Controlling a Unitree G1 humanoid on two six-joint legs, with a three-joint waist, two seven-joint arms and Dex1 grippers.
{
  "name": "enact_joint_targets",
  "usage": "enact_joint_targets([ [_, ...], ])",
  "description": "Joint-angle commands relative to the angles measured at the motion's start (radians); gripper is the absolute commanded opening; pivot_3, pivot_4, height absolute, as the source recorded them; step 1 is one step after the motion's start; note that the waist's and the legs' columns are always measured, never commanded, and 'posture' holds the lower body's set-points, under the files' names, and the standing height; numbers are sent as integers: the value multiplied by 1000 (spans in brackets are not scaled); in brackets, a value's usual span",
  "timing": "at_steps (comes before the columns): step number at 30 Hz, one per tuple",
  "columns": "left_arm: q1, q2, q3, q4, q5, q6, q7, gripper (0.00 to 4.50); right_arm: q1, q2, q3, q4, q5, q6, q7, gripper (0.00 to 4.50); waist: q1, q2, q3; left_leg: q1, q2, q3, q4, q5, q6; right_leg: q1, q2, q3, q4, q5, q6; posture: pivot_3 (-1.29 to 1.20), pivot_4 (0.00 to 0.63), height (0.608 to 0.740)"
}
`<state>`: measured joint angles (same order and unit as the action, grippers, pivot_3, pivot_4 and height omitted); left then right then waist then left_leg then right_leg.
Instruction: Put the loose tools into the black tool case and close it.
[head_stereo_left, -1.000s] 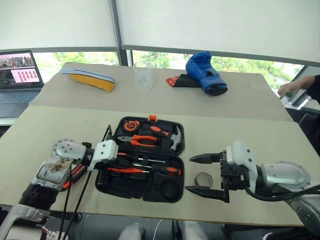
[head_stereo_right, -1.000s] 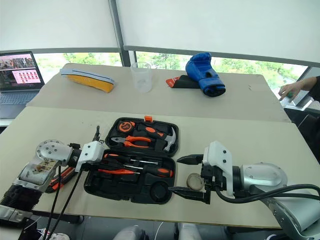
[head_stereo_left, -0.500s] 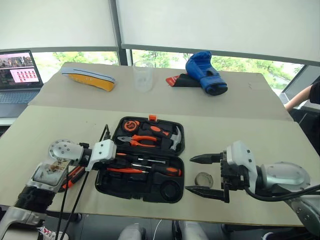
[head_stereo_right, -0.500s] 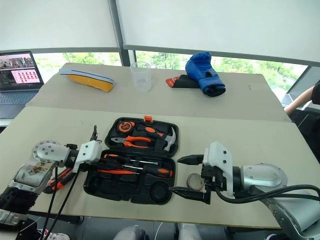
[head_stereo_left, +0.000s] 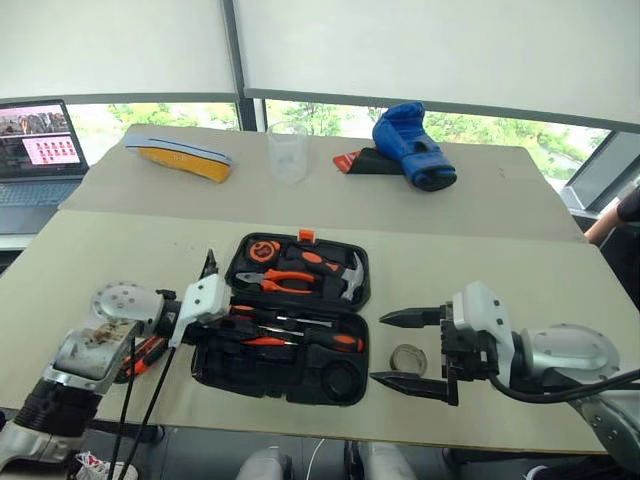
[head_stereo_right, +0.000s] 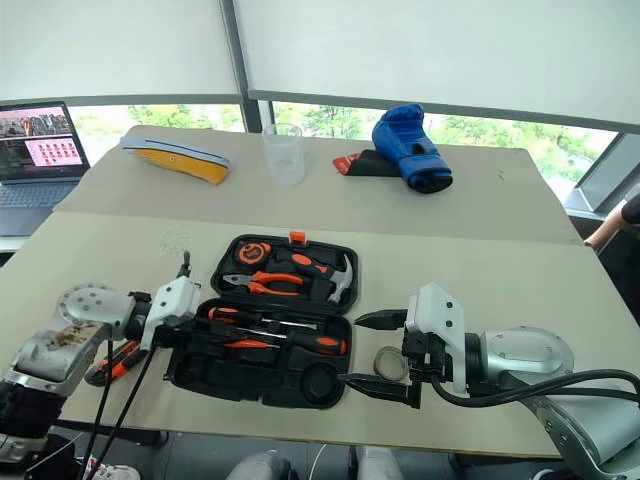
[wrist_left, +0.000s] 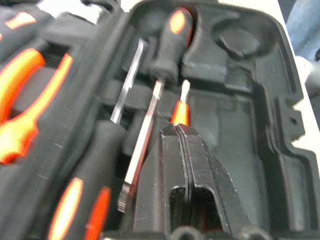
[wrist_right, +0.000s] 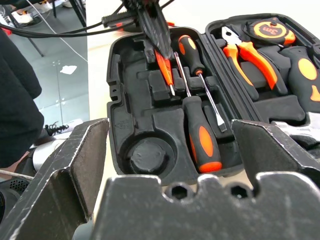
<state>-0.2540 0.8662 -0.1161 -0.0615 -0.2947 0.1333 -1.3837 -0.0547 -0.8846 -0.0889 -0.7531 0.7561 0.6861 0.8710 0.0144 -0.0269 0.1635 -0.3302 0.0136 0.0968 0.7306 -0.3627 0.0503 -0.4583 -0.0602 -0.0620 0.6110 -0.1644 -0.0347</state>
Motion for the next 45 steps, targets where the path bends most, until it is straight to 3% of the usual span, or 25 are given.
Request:
enact_joint_targets([
  [1, 28, 37, 3, 60, 58, -96, -15, 38, 2, 3, -16, -14, -1, -21, -3, 4500, 0, 0, 0, 0, 0, 0, 0, 0, 0, 0, 0, 0, 0, 0, 0, 0, 150, 738],
  [7, 11, 45, 34, 139, 38, -117, -2, 38, 9, 6, -12, -17, -2, -22, -6, 4500, -3, 1, 0, 2, 1, 0, 0, 0, 0, 0, 0, 0, 1, 0, 0, 0, 150, 738],
  [13, -46, 40, 77, -11, -125, 135, 17, 38, 2, 9, -3, -10, -9, -26, -2, 4500, -2, 0, 0, 2, 1, 0, -1, 0, 0, 0, 0, 0, 2, -2, 4, 0, 150, 738],
  [17, -95, 8, 77, -23, -145, 220, 60, 38, -3, 11, 1, -4, -13, -28, 2, 4500, 2, 0, 0, 2, 1, -1, 0, 1, -1, 1, 0, 0, 2, -2, 5, 0, 150, 738],
  [23, -89, -17, 26, 33, -75, 172, 57, 38, -6, 15, 5, -5, -16, -27, 0, 4500, -4, 0, 0, 1, 1, 0, 0, 1, -1, 0, 1, 0, 0, 1, -1, 0, 150, 738],
  [38, 44, 47, 32, 99, 15, -16, 19, 38, 18, 20, -2, -12, -23, -27, -7, 4500, -2, 1, -1, 1, 1, 0, -1, 0, -1, 0, -1, -1, 0, -3, 5, 0, 150, 738],
  [45, -59, 15, 90, 18, -94, 148, 66, 38, 13, 15, -1, -2, -25, -27, 4, 4500, 6, 1, 0, 1, 1, -2, -1, 0, 4, 0, 0, -1, 2, -1, 5, 0, 150, 738],
])
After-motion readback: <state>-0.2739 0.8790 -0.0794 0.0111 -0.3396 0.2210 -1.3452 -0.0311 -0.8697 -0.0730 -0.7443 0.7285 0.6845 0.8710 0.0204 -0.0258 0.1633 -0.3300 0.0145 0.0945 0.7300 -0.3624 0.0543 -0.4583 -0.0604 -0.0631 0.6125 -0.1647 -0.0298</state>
